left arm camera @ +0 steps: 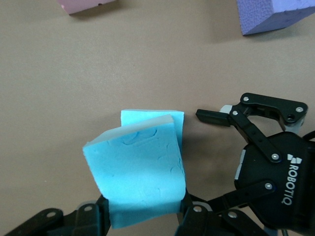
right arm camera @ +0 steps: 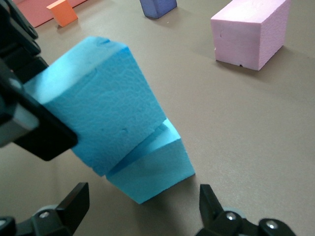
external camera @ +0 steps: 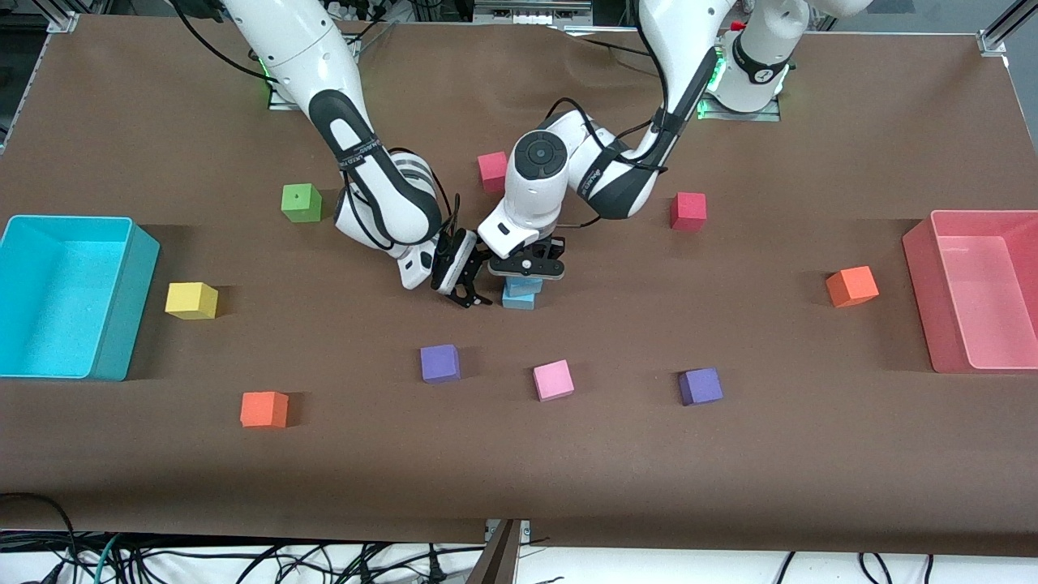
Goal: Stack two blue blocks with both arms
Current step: 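Lower the cube onto the placed cyan cube and open the left gripper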
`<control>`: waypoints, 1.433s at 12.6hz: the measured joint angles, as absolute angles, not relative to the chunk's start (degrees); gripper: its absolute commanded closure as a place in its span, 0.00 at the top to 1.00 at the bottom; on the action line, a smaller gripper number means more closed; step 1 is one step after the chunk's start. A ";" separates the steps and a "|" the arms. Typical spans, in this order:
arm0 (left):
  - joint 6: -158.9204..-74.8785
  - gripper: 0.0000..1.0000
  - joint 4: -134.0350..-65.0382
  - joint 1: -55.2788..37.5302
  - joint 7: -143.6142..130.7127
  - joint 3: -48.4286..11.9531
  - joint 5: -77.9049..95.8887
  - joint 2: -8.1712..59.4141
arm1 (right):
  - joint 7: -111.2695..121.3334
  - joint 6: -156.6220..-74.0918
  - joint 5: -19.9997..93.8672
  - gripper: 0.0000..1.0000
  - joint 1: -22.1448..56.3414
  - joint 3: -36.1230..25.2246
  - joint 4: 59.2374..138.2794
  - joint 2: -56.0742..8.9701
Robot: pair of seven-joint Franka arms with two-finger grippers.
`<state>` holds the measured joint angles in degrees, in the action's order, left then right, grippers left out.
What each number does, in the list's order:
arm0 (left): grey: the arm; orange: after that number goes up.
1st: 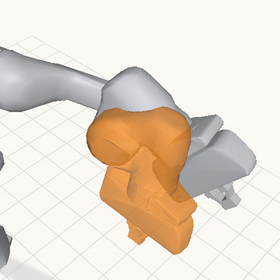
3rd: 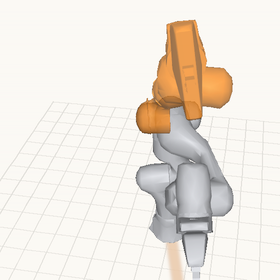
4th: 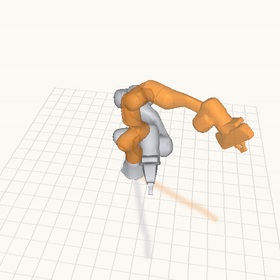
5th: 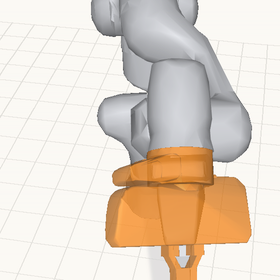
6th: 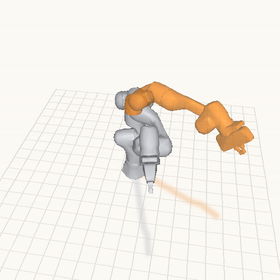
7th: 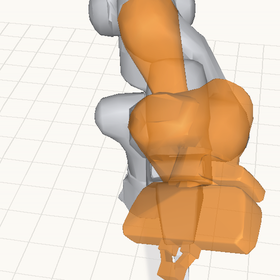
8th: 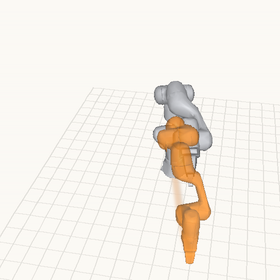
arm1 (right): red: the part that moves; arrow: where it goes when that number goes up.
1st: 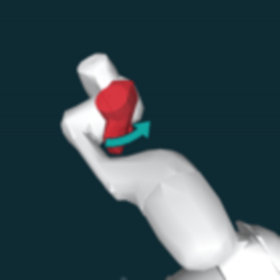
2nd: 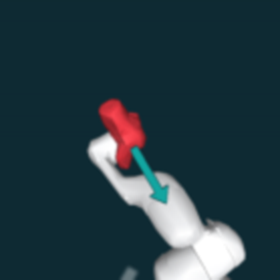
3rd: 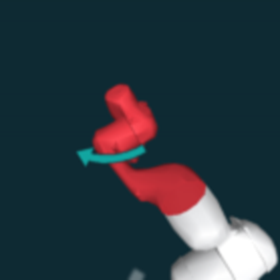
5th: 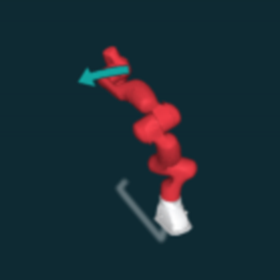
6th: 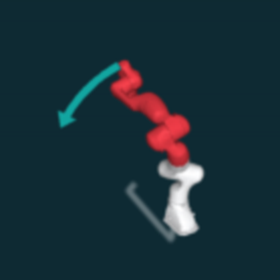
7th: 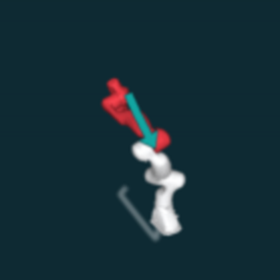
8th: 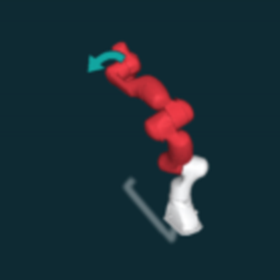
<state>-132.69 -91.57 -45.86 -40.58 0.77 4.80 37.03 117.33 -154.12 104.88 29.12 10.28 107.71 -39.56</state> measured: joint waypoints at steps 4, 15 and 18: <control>-132.73 0.80 -91.39 -45.87 -40.71 0.77 4.80 37.21 | 117.33 -154.12 104.89 0.99 29.13 10.04 107.71 -39.56; -133.91 1.00 -90.17 -45.82 -42.13 1.28 4.80 36.76 | 117.46 -153.02 104.90 0.99 29.13 9.14 107.59 -39.56; -130.22 1.00 -89.99 -44.83 -42.13 1.71 4.80 33.89 | 116.82 -152.92 105.32 0.99 29.14 8.98 108.57 -38.64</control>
<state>-130.22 -89.99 -44.83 -42.13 1.71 4.80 33.89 116.82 -152.92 105.32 29.14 8.98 108.57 -38.64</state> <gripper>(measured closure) 0.000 0.009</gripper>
